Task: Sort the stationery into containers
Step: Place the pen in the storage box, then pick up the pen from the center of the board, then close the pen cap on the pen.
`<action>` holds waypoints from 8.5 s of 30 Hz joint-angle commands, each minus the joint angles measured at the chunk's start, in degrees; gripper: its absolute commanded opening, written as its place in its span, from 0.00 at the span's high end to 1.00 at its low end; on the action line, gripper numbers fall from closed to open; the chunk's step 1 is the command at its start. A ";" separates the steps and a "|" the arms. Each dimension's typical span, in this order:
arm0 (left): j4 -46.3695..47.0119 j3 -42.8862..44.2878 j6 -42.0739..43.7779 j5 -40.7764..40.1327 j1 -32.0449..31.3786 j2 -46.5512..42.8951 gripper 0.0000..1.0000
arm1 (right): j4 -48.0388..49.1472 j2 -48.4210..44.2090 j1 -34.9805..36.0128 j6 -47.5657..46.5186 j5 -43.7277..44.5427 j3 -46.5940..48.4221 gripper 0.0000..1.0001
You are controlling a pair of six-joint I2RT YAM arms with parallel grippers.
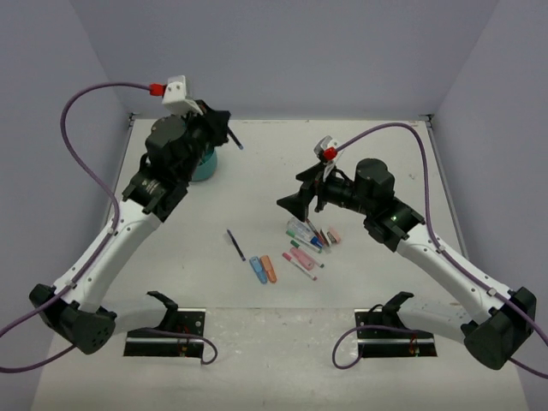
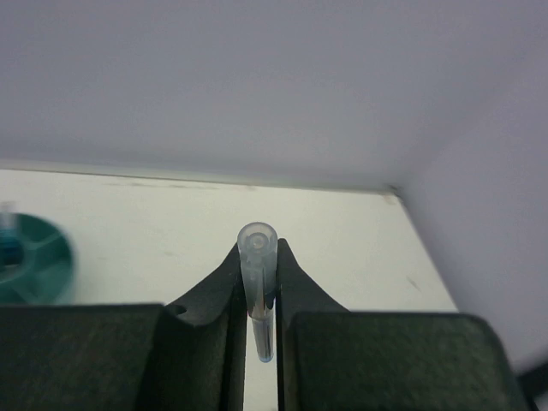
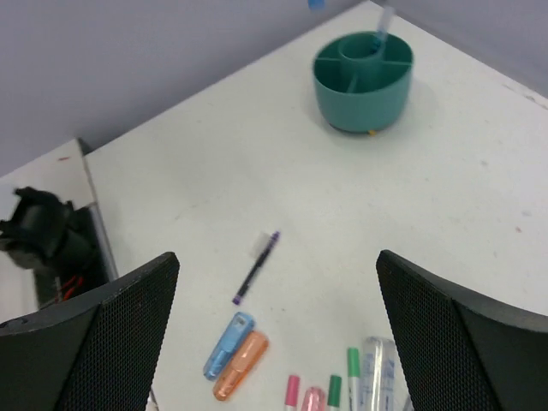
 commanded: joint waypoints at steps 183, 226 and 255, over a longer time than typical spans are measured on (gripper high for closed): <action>5.16 -27.85 -16.55 6.64 -3.06 -17.75 1.00 | 23.07 9.37 15.87 25.02 4.06 -7.43 1.00; 11.04 -29.55 -17.25 19.17 -3.06 -21.97 1.00 | 15.75 7.62 14.21 17.75 15.48 1.40 1.00; 10.55 -30.07 -17.12 14.58 -3.06 -23.24 1.00 | 12.98 8.98 14.20 16.72 11.40 0.44 1.00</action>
